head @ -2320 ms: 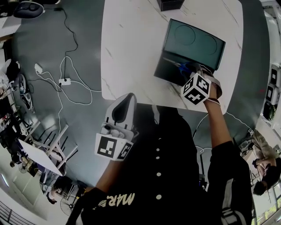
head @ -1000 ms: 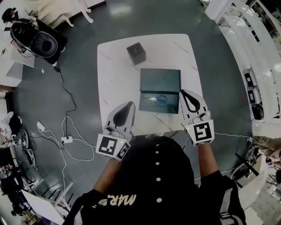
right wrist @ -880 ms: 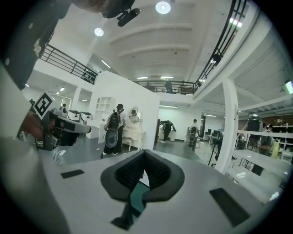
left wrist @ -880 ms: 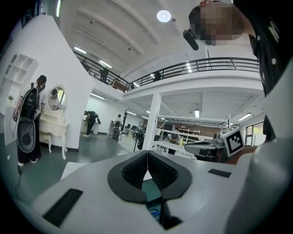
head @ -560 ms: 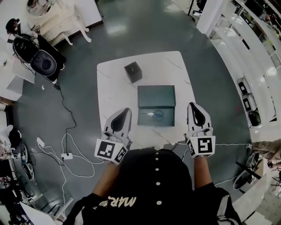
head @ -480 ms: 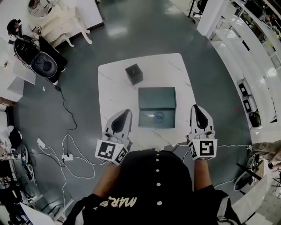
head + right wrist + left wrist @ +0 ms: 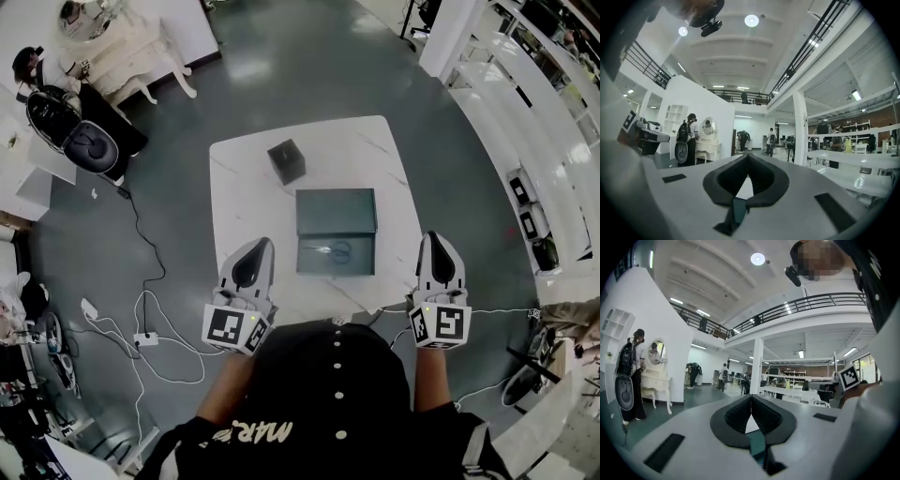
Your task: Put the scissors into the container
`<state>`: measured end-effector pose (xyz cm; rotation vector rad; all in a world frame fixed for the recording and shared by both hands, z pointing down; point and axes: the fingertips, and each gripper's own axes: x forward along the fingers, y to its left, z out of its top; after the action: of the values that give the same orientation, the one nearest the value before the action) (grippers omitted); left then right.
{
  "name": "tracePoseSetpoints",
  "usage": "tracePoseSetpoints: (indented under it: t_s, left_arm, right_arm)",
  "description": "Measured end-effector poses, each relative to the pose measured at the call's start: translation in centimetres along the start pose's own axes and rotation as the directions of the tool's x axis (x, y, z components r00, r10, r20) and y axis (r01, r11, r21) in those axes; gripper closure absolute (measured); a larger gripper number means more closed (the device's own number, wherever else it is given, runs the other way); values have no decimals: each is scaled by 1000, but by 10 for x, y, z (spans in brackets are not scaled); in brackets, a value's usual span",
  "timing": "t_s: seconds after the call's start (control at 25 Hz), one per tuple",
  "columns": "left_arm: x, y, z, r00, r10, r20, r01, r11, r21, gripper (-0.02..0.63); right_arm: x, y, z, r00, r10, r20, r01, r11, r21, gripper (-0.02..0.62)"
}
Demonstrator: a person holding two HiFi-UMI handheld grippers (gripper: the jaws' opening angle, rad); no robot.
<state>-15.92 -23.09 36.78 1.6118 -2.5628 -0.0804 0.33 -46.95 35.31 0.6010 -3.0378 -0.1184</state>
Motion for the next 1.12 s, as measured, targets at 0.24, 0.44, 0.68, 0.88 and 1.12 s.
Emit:
tracePoseSetpoints:
  t_s: [0.24, 0.44, 0.68, 0.88, 1.12]
  left_arm:
    - [2, 0, -4, 1000, -4, 0, 4, 1000, 4, 580]
    - [2, 2, -1, 1000, 11, -1, -11, 1000, 1, 580]
    - [0, 4, -4, 1000, 20, -4, -20, 1000, -3, 580]
    - [0, 5, -7, 1000, 18, -11, -18, 1000, -10, 580]
    - [3, 6, -9, 1000, 9, -11, -9, 1000, -12, 580]
  right_arm:
    - [6, 8, -2, 1000, 24, -10, -25, 1000, -14, 583]
    - [10, 10, -2, 999, 33, -11, -33, 999, -22, 583]
    - [14, 15, -4, 999, 42, -10, -42, 999, -32, 583]
    - [16, 19, -3, 999, 48, -11, -48, 998, -50, 583]
    - [19, 24, -5, 998, 56, -4, -56, 996, -72, 583]
